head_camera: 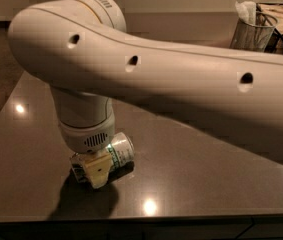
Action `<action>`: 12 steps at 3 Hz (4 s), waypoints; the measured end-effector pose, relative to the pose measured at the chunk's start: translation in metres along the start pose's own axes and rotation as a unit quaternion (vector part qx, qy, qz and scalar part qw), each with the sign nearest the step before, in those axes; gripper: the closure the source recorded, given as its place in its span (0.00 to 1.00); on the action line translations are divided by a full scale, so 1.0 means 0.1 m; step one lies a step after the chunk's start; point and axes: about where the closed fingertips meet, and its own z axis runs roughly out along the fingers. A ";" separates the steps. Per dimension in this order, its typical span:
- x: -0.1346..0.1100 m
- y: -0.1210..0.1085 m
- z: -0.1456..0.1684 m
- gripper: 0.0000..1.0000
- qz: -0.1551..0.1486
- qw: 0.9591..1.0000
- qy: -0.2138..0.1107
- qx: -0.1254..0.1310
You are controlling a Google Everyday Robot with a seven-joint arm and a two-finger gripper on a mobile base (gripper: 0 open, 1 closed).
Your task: Place 7up can upright
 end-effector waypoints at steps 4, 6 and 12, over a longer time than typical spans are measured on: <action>0.37 -0.28 -0.64 1.00 0.104 0.972 -0.211 -0.018; 0.56 -0.34 -0.90 1.00 0.163 0.905 -0.393 0.003; 0.95 -0.35 -0.83 0.61 0.195 0.723 -0.650 0.127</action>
Offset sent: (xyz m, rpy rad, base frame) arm 0.0379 -0.0236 0.0570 0.2272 0.1792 -0.1350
